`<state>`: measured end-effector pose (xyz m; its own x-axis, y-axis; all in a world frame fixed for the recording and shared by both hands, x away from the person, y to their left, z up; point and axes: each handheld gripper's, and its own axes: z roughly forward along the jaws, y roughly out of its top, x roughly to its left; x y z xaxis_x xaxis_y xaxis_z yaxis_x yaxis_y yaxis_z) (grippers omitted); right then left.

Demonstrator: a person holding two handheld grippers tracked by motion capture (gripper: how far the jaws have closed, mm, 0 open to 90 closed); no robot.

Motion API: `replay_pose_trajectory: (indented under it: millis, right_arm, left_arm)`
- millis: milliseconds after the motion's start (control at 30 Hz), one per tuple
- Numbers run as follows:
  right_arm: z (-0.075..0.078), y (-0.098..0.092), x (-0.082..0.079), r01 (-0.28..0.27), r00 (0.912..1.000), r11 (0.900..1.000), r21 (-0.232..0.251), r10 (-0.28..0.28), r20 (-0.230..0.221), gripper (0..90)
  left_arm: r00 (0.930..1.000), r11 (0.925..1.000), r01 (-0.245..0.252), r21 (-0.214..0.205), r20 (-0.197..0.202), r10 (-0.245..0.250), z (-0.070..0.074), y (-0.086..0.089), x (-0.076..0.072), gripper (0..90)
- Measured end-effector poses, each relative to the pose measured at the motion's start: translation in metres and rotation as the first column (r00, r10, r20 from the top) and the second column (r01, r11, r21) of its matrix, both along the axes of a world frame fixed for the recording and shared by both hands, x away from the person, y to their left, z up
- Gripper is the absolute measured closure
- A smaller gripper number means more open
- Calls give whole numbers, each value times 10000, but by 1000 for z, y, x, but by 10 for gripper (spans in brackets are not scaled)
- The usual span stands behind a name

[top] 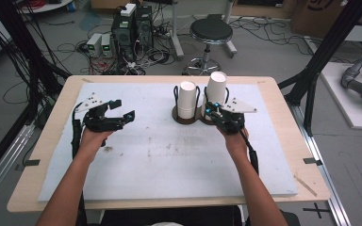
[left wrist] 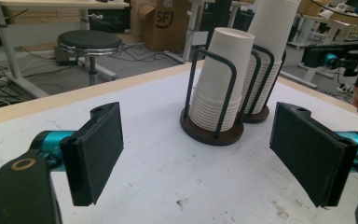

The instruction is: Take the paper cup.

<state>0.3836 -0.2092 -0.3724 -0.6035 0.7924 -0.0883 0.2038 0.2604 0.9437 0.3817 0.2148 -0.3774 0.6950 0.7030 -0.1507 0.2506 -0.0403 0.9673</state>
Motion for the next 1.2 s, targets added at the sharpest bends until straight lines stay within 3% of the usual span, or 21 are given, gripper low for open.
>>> replay_pose_trajectory:
  millis: [100, 267, 533, 600, 800, 1200]
  right_arm:
    - [-5, 4, 4, -285, 9993, 9996, -53, 284, -238, 840]
    - [-8, 9, 6, -483, 9986, 9985, -239, 479, -203, 890]
    - [-13, 20, 12, -268, 9993, 9990, -354, 258, -273, 900]
    - [-16, 26, 14, -271, 9982, 9992, -282, 255, -545, 900]
    - [-21, 32, 19, -338, 9966, 9989, -316, 313, -763, 900]
    - [-36, 45, 31, -254, 9883, 9997, -10, 250, -1505, 900]
  left_arm:
    - [10000, 10000, 64, 23, 9, -64, 0, -1, 0, 172]
    - [10000, 9999, 79, 153, -21, -79, -1, -1, 1, 172]
    - [10000, 9999, 71, 113, -18, -71, -1, -1, 2, 172]
    - [10000, 9999, 93, 102, -3, -93, 1, -2, 2, 172]
    - [9996, 9996, 235, 155, 155, -237, 9, -6, 6, 172]
    - [9993, 9992, 343, 202, 123, -346, 10, -9, 8, 172]
